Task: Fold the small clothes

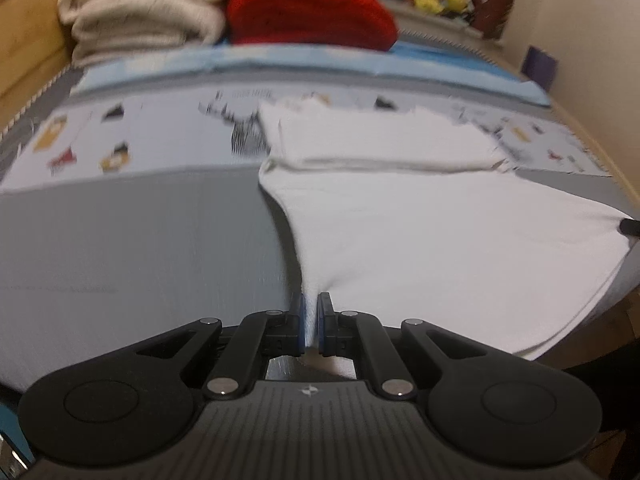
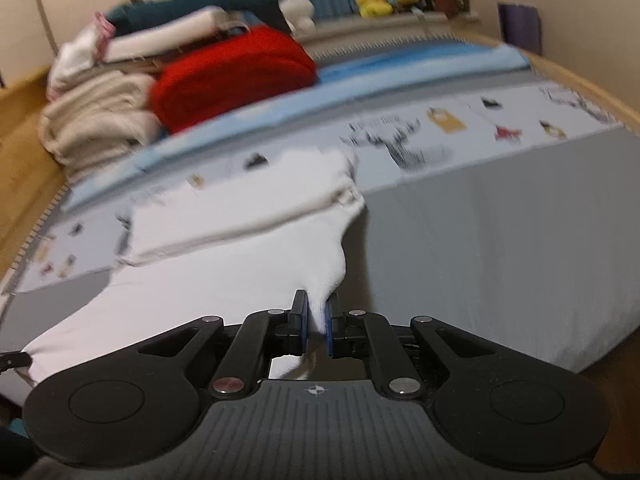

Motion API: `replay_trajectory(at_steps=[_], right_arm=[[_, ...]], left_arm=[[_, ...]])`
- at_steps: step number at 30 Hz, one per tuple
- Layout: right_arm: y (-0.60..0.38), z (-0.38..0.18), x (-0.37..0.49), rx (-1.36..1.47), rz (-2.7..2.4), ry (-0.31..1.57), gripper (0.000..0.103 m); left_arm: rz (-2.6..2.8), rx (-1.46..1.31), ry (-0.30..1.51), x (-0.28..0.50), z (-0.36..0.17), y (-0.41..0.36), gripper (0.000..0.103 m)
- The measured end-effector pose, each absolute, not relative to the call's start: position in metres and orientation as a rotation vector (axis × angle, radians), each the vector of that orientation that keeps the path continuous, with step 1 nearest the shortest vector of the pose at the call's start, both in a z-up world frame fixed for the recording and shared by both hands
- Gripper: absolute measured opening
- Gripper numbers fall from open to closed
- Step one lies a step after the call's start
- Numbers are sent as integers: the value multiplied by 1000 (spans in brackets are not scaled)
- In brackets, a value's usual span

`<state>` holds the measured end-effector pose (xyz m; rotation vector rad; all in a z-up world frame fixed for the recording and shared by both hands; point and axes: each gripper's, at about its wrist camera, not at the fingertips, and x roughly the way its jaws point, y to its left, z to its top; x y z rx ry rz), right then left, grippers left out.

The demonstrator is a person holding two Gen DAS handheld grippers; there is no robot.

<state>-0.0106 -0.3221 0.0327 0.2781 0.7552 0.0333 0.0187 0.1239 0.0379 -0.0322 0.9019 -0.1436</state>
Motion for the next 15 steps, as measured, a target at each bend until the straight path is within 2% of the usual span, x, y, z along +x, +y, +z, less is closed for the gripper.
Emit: replay_trajectory(at_steps=[8, 11, 15], right_arm=[[-344, 90, -61, 311, 179, 697, 8], [-349, 99, -73, 309, 208, 689, 8], [-350, 94, -52, 308, 196, 708, 8]], left_arm=[[-284, -90, 817, -33, 120, 158, 5], [-288, -83, 834, -37, 124, 162, 6], [-258, -90, 873, -7, 103, 167, 6]])
